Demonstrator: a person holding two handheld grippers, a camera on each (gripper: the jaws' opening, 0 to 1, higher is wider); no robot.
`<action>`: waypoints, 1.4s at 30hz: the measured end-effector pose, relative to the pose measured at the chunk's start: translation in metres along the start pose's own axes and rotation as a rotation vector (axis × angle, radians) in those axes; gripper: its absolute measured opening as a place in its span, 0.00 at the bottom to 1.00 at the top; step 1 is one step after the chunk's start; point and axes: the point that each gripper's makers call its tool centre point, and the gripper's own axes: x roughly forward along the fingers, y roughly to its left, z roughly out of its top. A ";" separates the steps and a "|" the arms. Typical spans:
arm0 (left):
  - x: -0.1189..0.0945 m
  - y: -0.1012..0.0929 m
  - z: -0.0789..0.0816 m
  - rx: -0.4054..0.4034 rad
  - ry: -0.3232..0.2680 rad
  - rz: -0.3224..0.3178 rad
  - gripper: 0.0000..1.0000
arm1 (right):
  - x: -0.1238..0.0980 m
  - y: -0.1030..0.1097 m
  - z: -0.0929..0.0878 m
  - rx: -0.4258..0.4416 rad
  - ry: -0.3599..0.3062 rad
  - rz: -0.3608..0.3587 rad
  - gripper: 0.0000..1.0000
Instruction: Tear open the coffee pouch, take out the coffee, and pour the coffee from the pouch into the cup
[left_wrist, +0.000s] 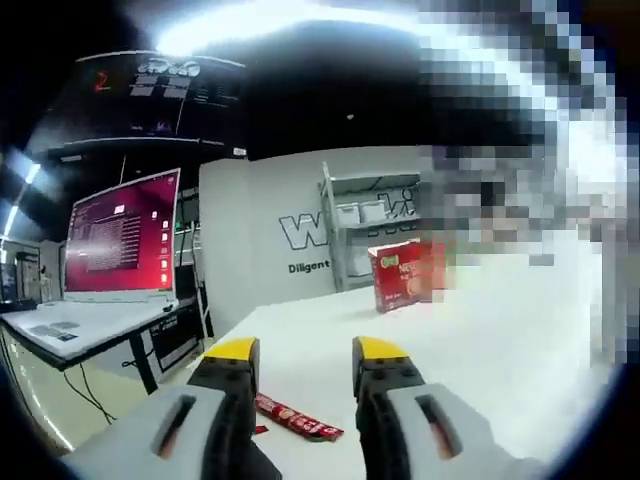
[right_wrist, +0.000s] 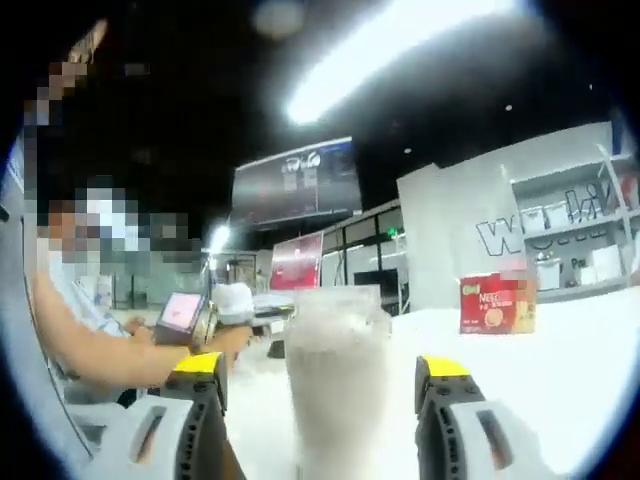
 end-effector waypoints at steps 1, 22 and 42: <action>-0.003 -0.007 -0.002 -0.007 0.017 -0.017 0.40 | 0.004 0.000 -0.001 0.001 0.008 0.004 0.76; -0.114 -0.274 0.007 0.014 0.096 -0.752 0.66 | 0.028 -0.011 0.010 0.000 0.027 -0.128 0.65; -0.091 -0.303 -0.003 -0.066 0.100 -0.796 0.58 | 0.038 -0.010 0.000 -0.061 0.049 -0.108 0.58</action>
